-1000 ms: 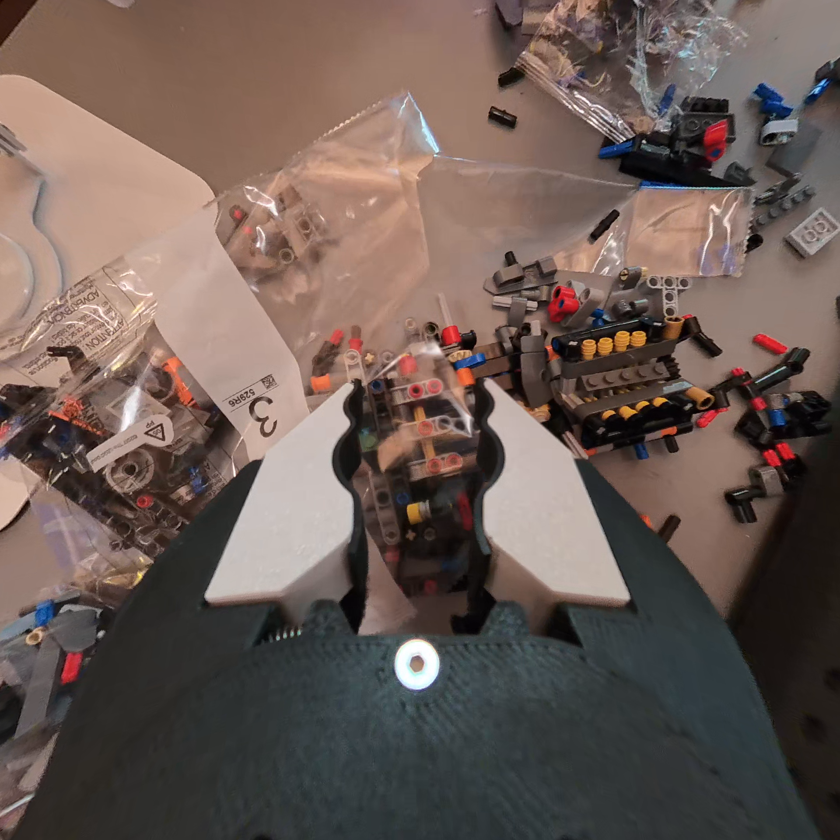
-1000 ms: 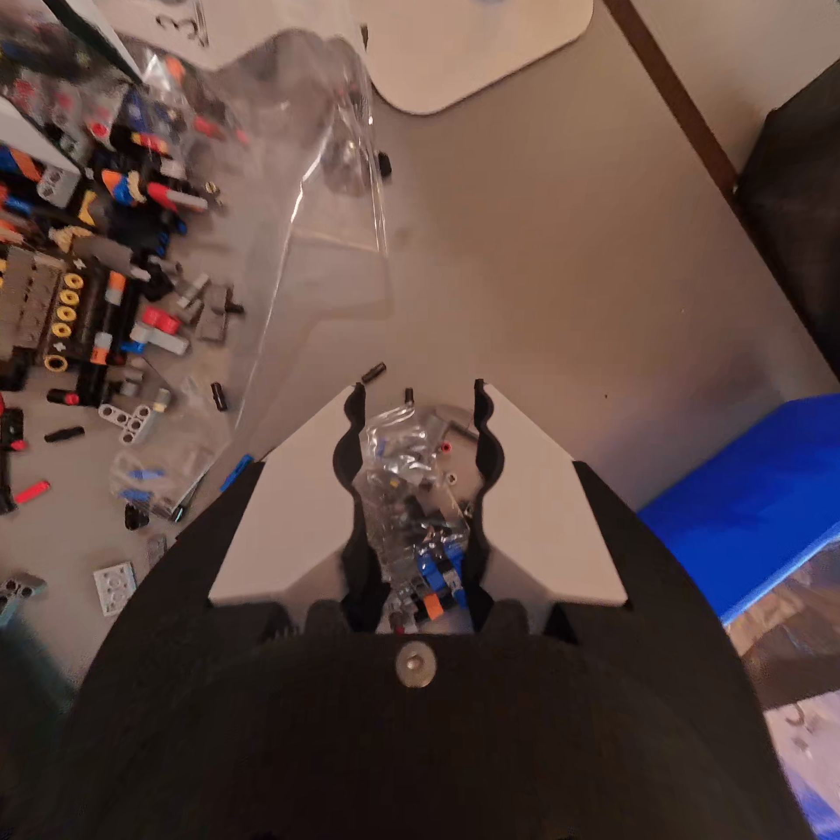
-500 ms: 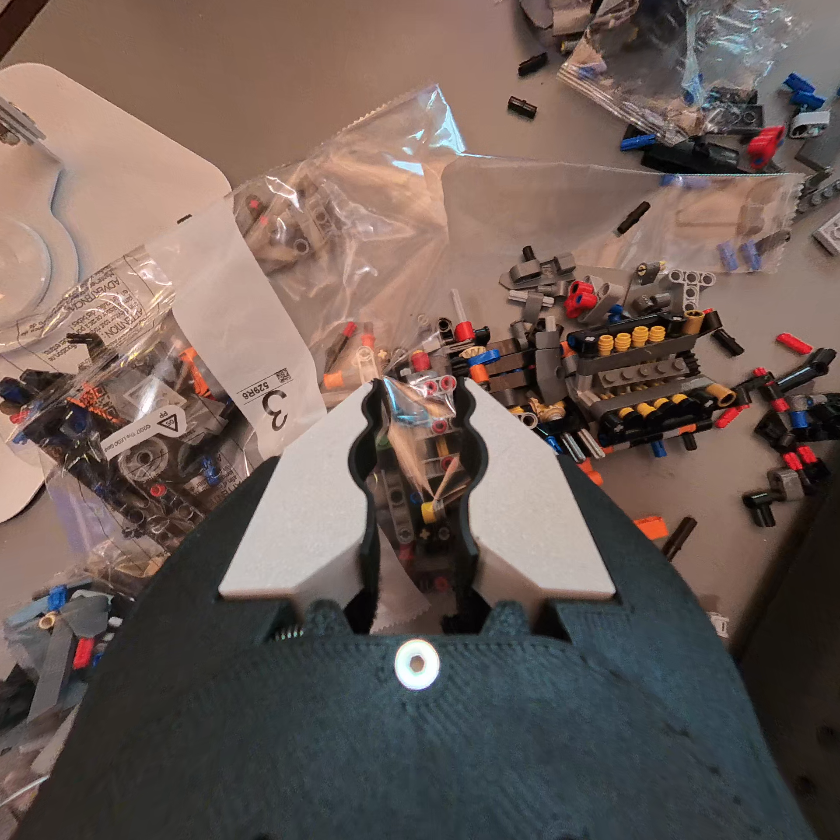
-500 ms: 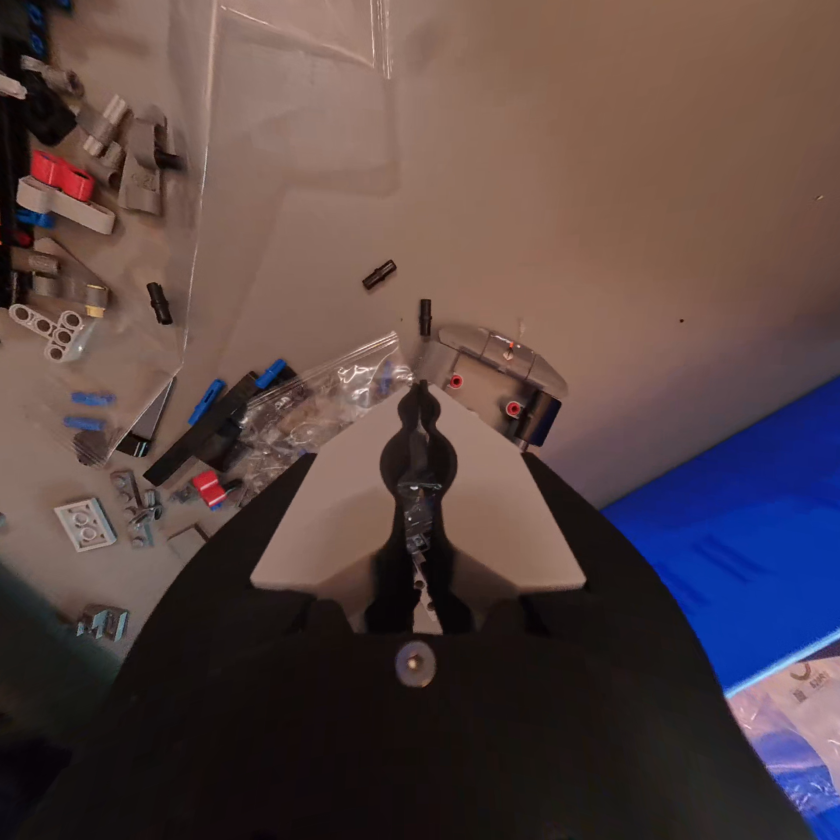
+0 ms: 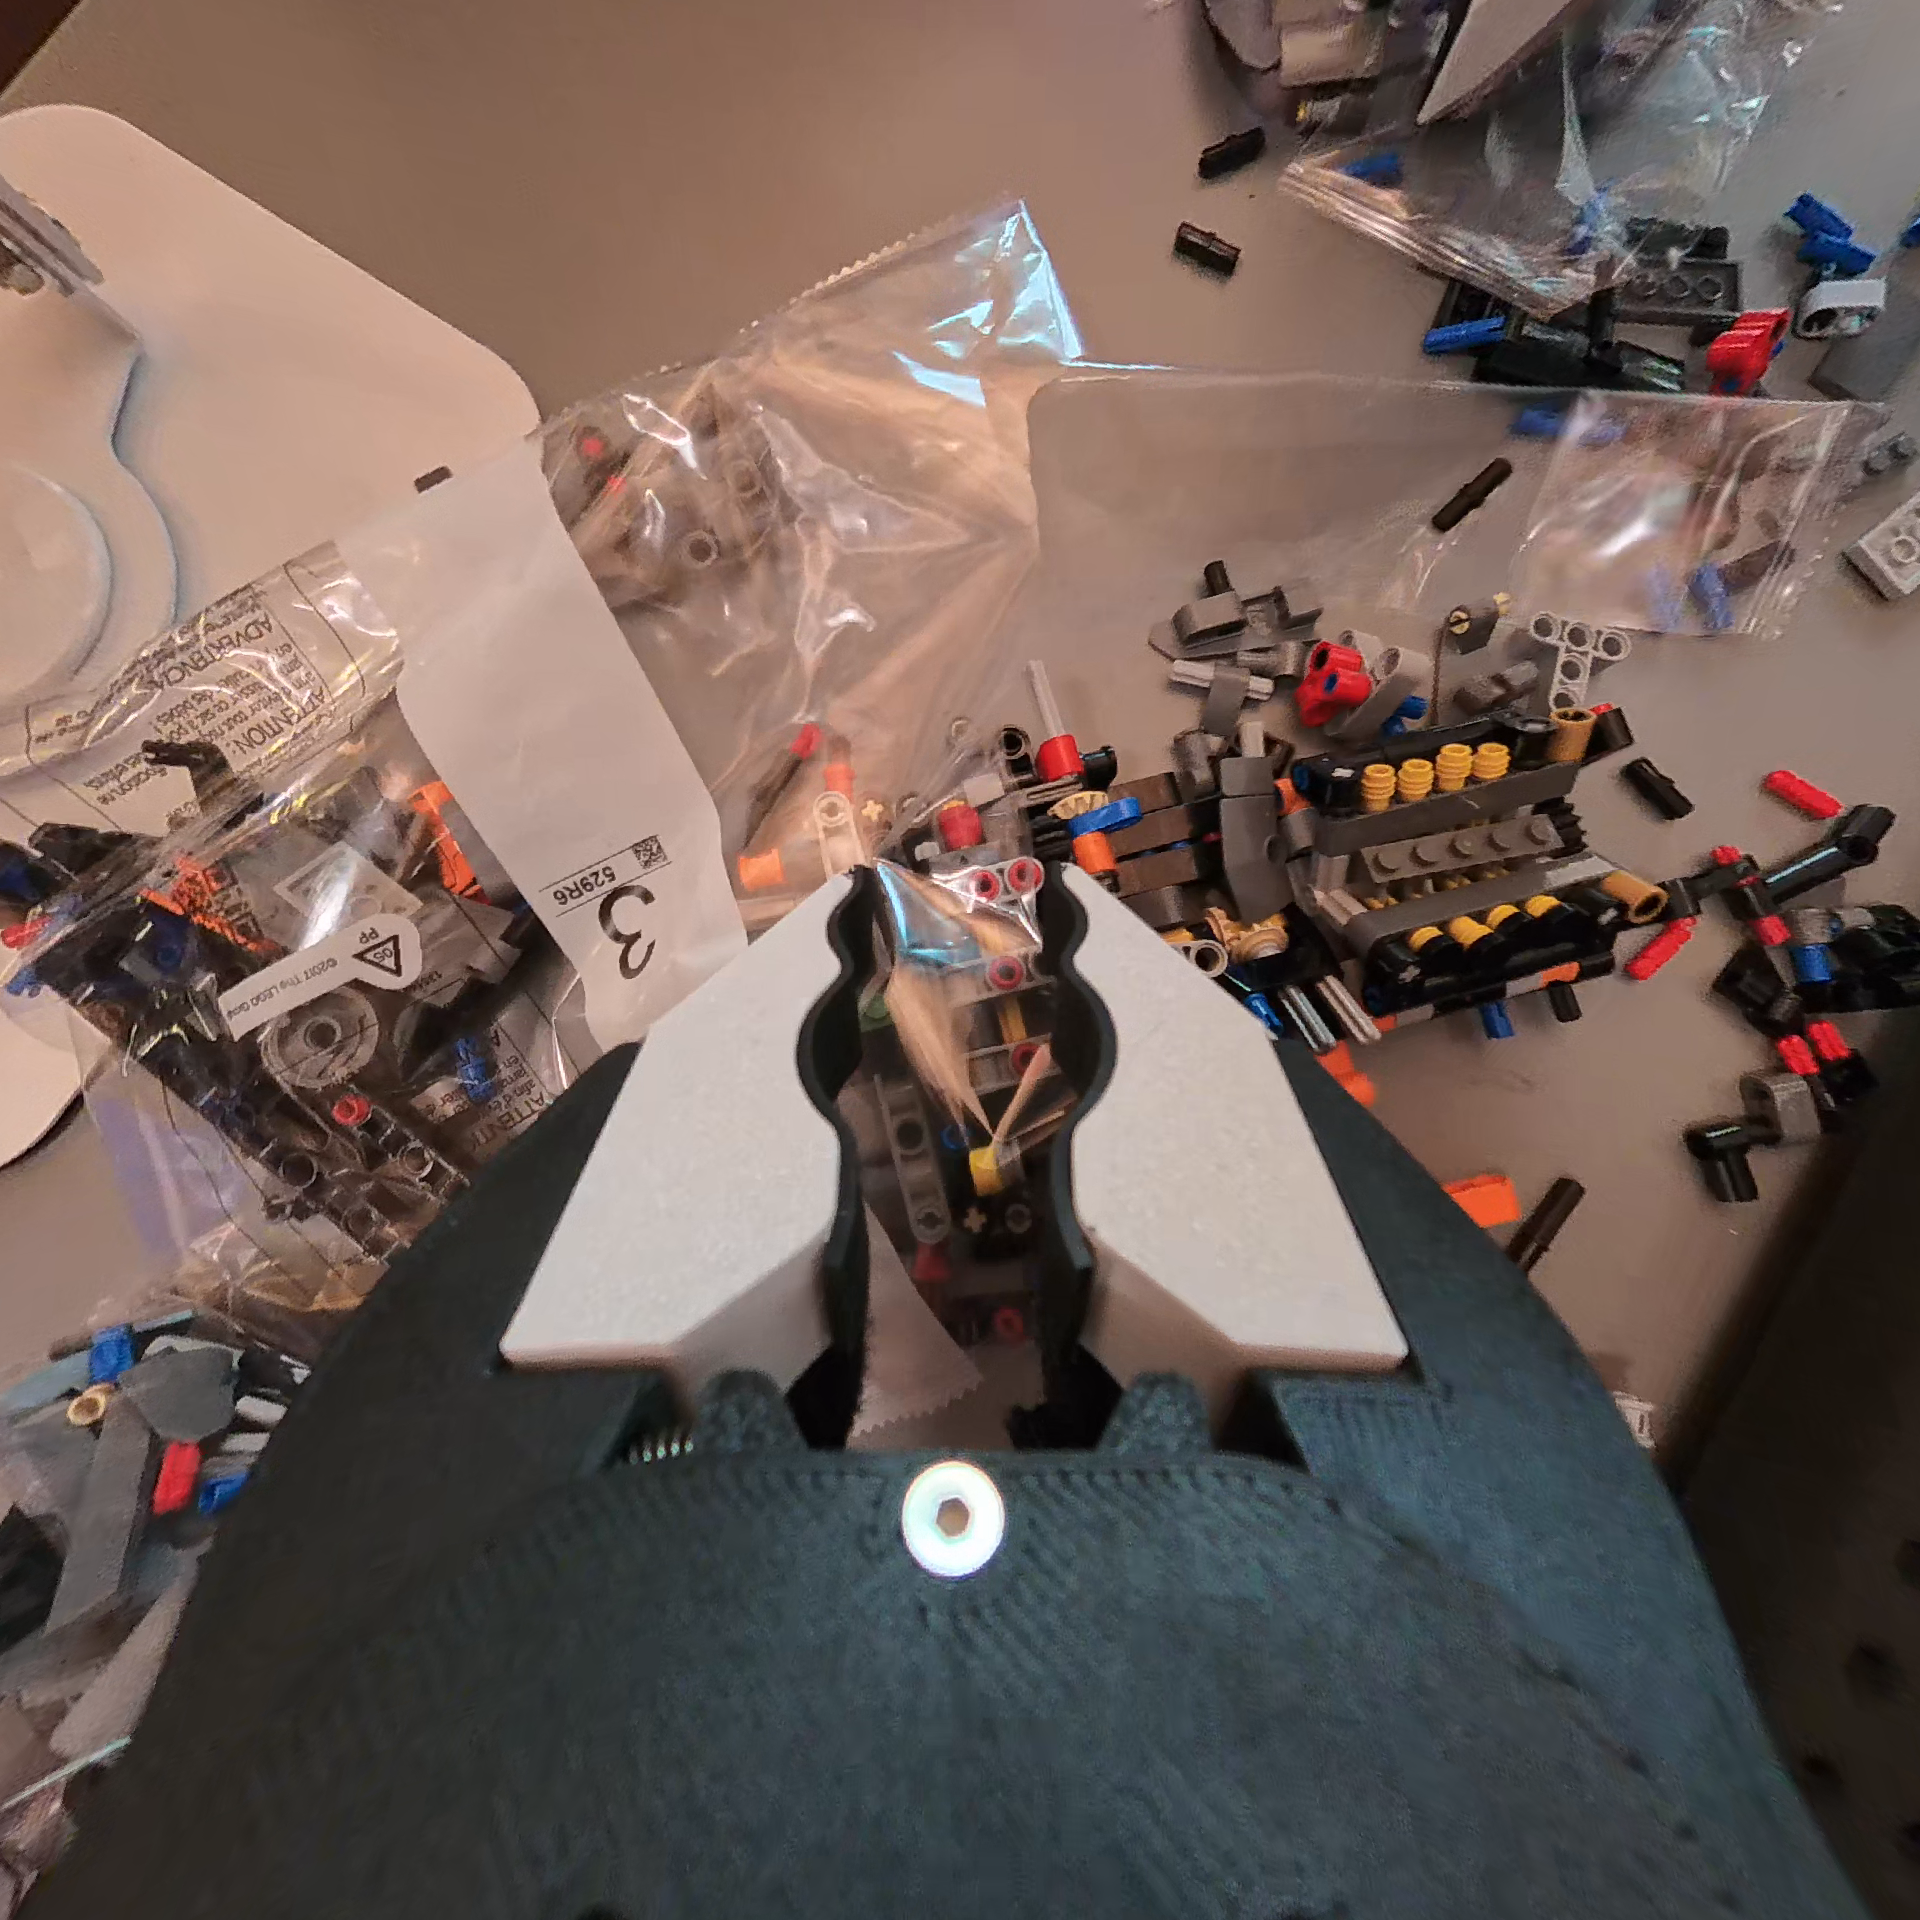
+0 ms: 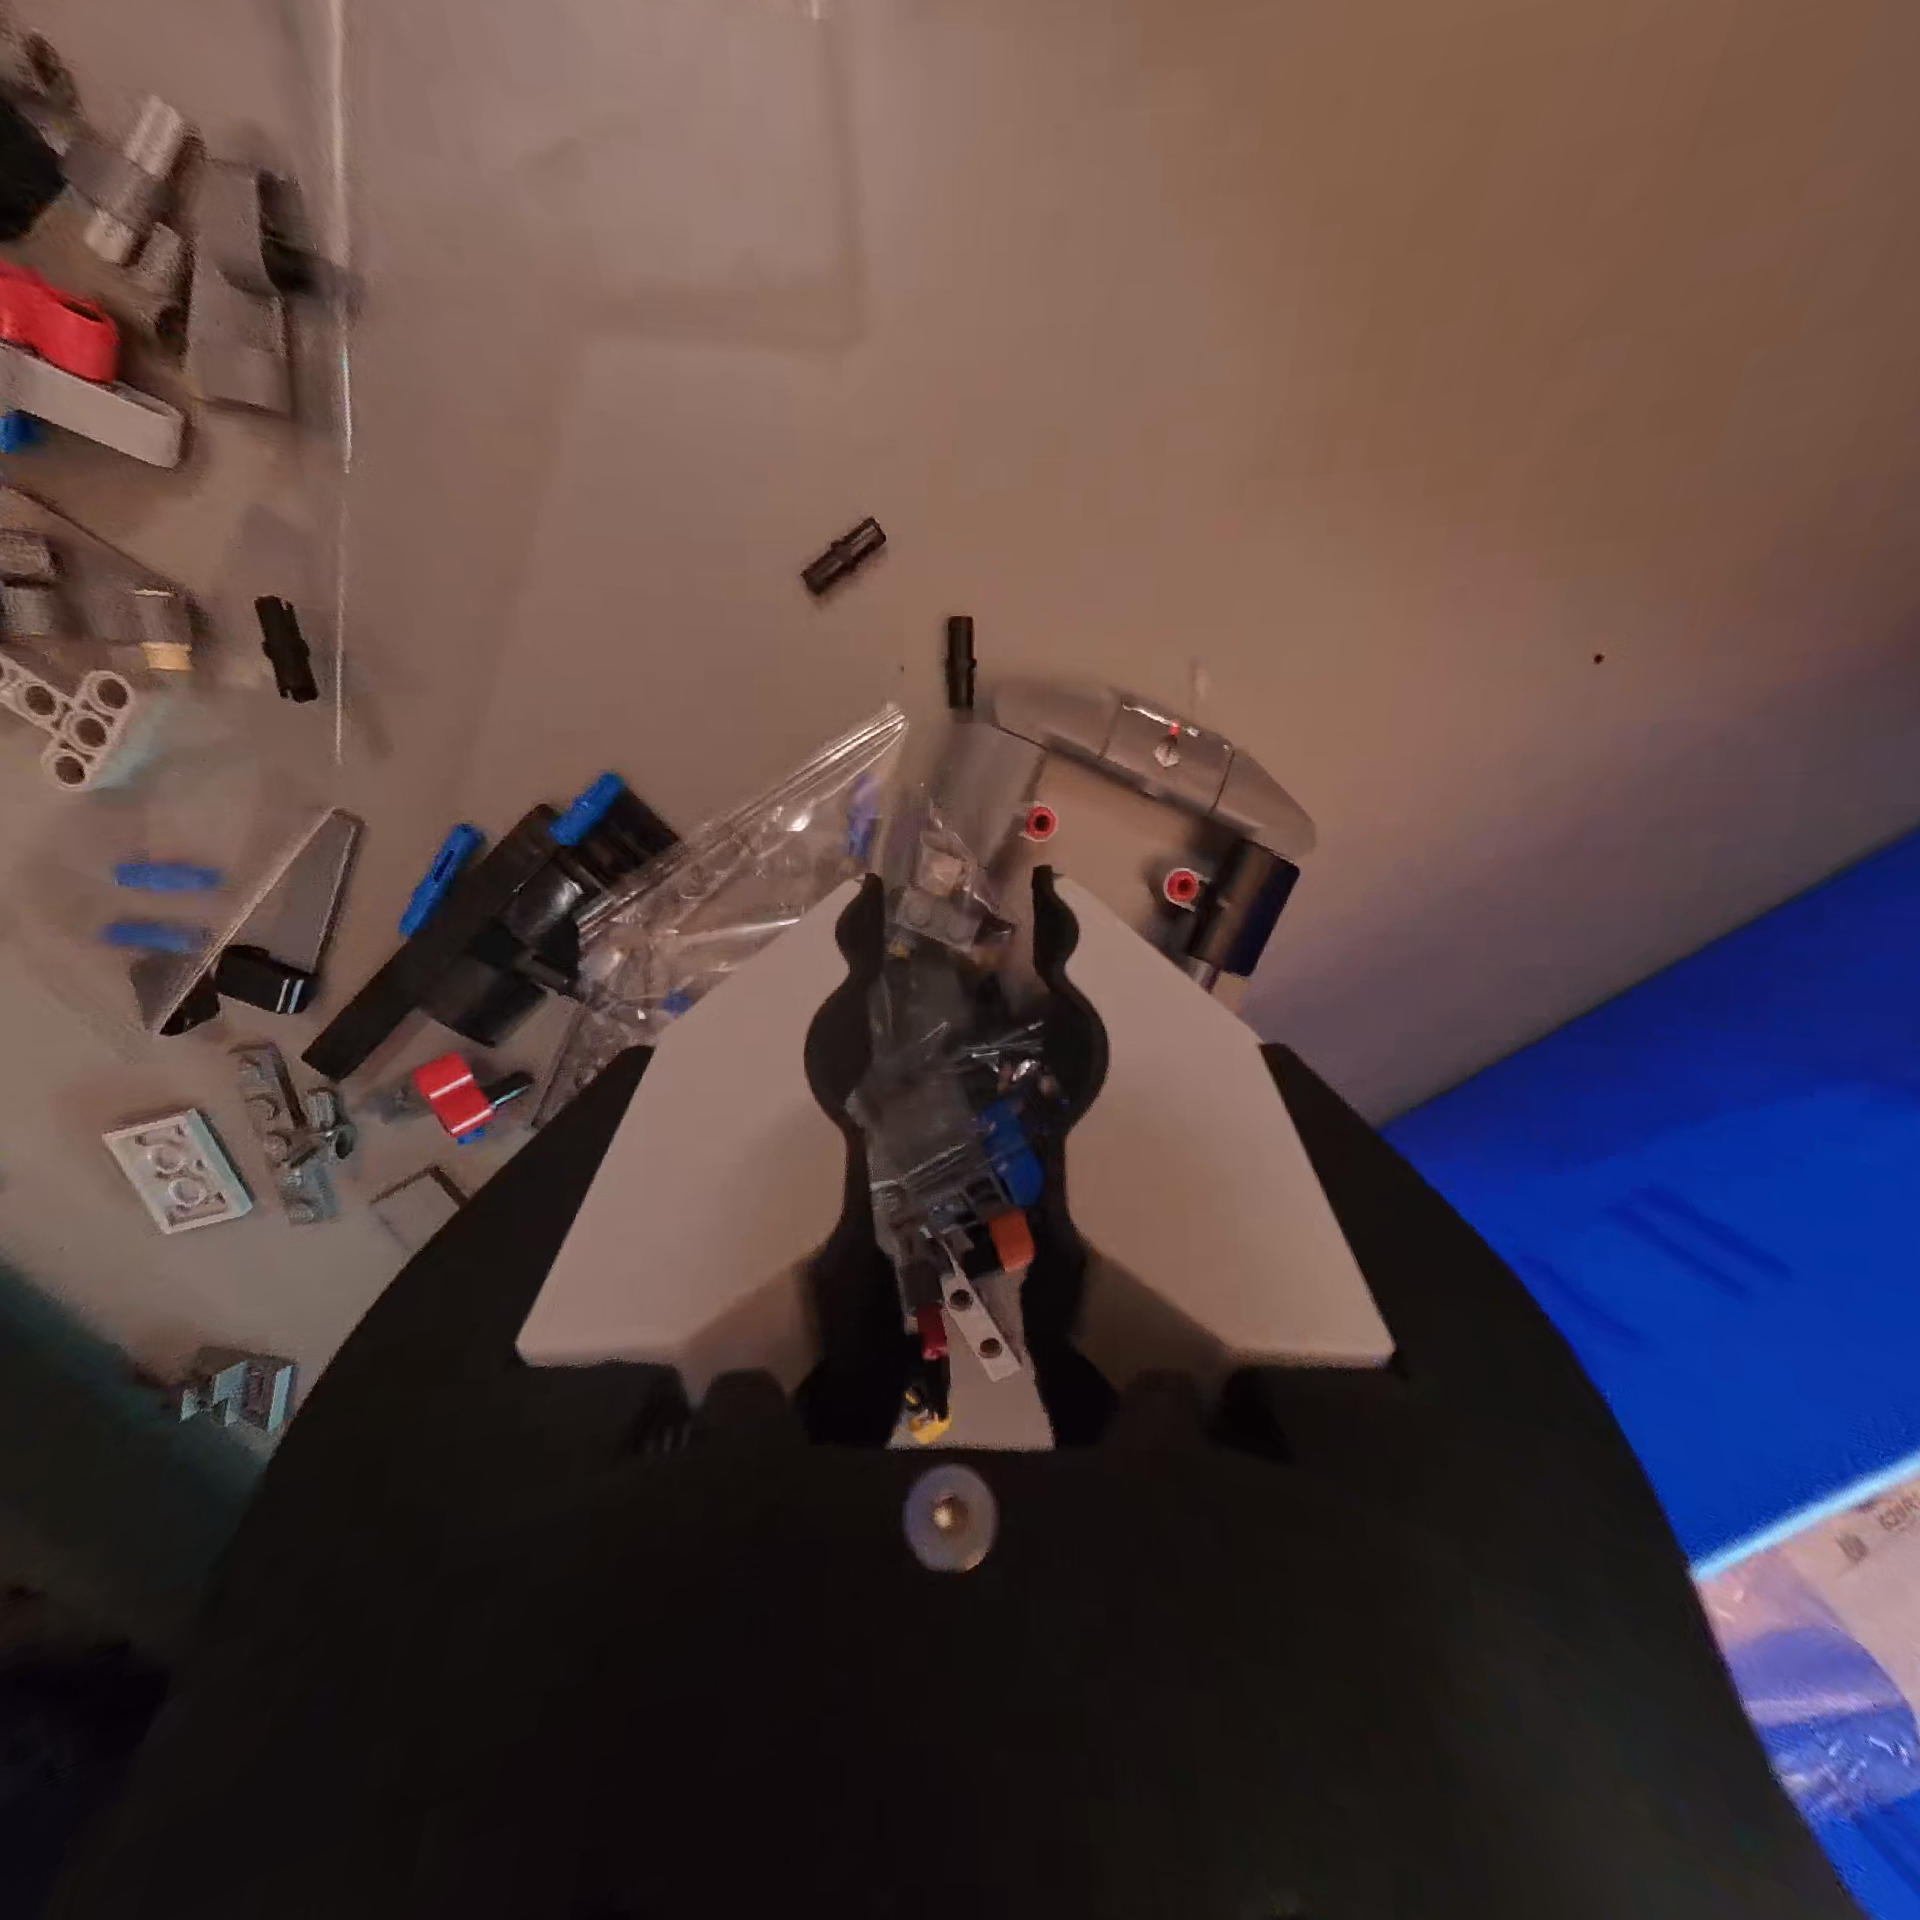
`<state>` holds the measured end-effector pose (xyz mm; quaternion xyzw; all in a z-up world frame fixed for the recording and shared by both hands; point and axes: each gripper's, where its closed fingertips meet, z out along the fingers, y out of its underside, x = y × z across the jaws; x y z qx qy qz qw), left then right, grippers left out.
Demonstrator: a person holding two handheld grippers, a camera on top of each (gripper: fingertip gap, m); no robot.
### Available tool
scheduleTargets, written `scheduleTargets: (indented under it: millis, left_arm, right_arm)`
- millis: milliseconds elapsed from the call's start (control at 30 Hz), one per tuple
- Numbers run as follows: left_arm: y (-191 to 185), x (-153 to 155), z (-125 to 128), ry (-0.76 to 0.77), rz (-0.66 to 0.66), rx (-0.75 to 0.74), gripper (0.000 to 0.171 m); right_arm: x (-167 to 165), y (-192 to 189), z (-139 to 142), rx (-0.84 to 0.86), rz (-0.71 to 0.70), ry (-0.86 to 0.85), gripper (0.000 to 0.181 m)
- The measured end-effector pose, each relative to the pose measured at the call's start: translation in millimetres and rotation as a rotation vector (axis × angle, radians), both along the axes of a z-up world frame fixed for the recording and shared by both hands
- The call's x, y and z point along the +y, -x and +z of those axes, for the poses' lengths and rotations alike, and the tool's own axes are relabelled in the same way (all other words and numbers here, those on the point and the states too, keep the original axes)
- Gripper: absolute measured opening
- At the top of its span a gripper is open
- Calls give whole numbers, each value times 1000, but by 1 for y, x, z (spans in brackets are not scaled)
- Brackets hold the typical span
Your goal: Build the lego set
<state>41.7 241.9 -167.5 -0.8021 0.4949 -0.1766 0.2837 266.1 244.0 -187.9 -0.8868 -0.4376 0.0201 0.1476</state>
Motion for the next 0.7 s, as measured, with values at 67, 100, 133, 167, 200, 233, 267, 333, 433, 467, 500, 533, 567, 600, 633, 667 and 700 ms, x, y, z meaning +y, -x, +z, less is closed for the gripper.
scheduleTargets:
  millis: [67,100,133,167,200,233,267,333,433,467,500,533,567,600,633,667,700]
  left_arm:
    - [1,1,0,1,6,-1,30]
    - [1,1,0,1,10,-2,30]
    - [2,2,0,1,13,-3,30]
    - [3,3,0,0,17,-4,30]
    - [3,3,0,1,21,-5,30]
    - [4,4,0,2,24,-7,30]
    - [4,4,0,5,27,-8,30]
    - [5,4,0,6,29,-9,30]
    - [5,4,0,6,30,-9,30]
    - [5,4,1,6,31,-9,30]
    - [5,4,1,6,31,-10,30]
    - [5,4,1,7,31,-11,30]
    - [5,4,1,8,32,-12,30]
    - [5,4,1,8,33,-12,30]
    - [5,4,1,8,33,-12,30]
    - [5,4,1,8,33,-12,30]
    - [5,4,1,9,34,-12,30]
  right_arm:
    - [-2,0,-3,-20,16,6,18]
    - [-2,1,-4,-23,23,6,17]
    - [-3,3,-3,-14,28,10,15]
    - [-4,4,-3,-8,31,11,14]
    - [-4,5,-3,-6,34,10,13]
    - [-4,6,-2,3,37,10,13]
    - [-5,7,0,18,38,12,13]
    - [-5,7,3,38,24,11,13]
    - [-6,6,4,55,19,15,13]
    - [-7,5,5,58,13,17,13]
    - [-8,6,4,62,11,26,13]
    - [-10,6,4,64,14,35,13]
    - [-13,6,2,59,18,47,13]
    - [-16,5,0,50,20,63,13]
    - [-16,4,-2,41,22,66,13]
    - [-16,3,-1,37,20,60,13]
    - [-15,3,1,41,16,57,13]
